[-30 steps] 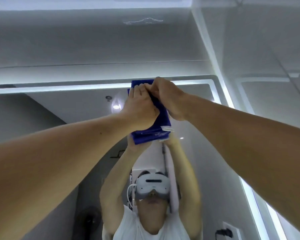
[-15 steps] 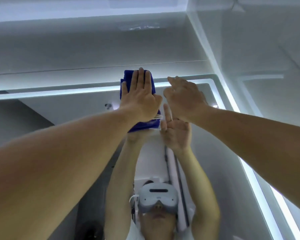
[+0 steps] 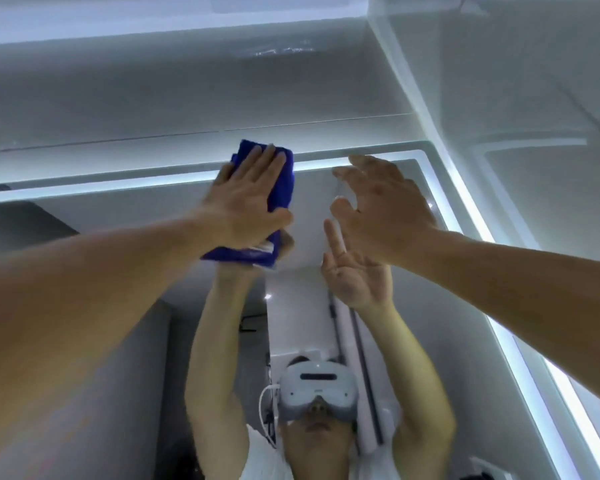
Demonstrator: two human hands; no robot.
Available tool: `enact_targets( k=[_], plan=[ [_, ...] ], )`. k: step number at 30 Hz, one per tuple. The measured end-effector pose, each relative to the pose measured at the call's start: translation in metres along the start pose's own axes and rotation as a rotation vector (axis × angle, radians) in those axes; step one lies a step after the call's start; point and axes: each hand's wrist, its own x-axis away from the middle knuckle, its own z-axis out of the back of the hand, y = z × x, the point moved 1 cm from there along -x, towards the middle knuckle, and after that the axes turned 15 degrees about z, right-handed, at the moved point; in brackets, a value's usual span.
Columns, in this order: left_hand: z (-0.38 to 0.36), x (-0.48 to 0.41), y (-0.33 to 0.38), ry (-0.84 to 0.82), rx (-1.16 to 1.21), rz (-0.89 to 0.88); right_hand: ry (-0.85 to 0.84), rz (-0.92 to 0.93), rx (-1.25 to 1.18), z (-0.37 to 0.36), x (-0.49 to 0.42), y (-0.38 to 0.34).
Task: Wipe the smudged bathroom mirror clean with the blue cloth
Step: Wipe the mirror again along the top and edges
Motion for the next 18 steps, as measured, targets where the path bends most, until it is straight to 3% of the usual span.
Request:
enact_targets(
  k=[3,6,8,11,14,16,18],
  plan=[
    [0.014,-0.043,-0.021,-0.105,0.035,0.139,-0.003,0.046,0.018,0.001,0.0,-0.008],
    [0.008,-0.019,-0.019,-0.089,0.021,0.092,0.031,0.041,-0.005,0.006,-0.006,-0.01],
    [0.001,0.024,-0.008,-0.062,0.005,-0.021,0.04,0.0,-0.045,0.008,-0.006,-0.012],
    [-0.023,0.113,0.003,0.043,-0.025,-0.352,0.046,-0.026,-0.074,0.002,0.002,-0.019],
    [-0.028,0.121,-0.004,0.043,-0.081,-0.517,0.04,-0.006,-0.045,-0.002,0.014,-0.024],
    [-0.013,0.074,-0.005,0.02,-0.072,-0.393,0.022,-0.023,-0.03,-0.001,0.018,-0.024],
    [0.004,0.023,-0.009,-0.038,-0.015,-0.138,0.026,-0.092,-0.054,0.0,0.021,-0.024]
  ],
)
